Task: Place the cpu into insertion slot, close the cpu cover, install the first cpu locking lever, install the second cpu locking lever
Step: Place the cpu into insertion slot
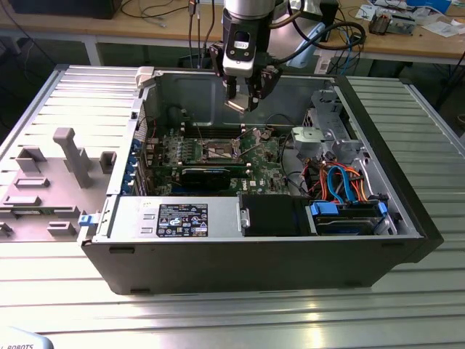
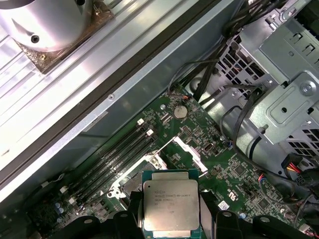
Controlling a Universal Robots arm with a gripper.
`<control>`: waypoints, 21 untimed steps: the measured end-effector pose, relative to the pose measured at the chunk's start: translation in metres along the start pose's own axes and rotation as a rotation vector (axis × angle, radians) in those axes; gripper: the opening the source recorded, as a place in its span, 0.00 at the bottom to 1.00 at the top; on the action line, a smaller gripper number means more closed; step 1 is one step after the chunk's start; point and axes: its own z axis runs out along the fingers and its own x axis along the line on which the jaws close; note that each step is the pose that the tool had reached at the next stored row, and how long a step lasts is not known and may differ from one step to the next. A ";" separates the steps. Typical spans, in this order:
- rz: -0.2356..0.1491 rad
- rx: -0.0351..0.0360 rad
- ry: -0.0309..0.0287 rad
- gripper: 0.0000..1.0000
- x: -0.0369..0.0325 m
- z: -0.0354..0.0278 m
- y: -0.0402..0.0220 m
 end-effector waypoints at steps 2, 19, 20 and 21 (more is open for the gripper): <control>0.001 0.0000 -0.0001 0.54 0.0000 0.0000 0.0000; 0.018 -0.0003 -0.0016 0.54 0.0000 0.0005 0.0000; 0.019 -0.0003 -0.0017 0.54 0.0000 0.0006 0.0000; 0.021 -0.0004 -0.0019 0.54 0.0000 0.0006 -0.0001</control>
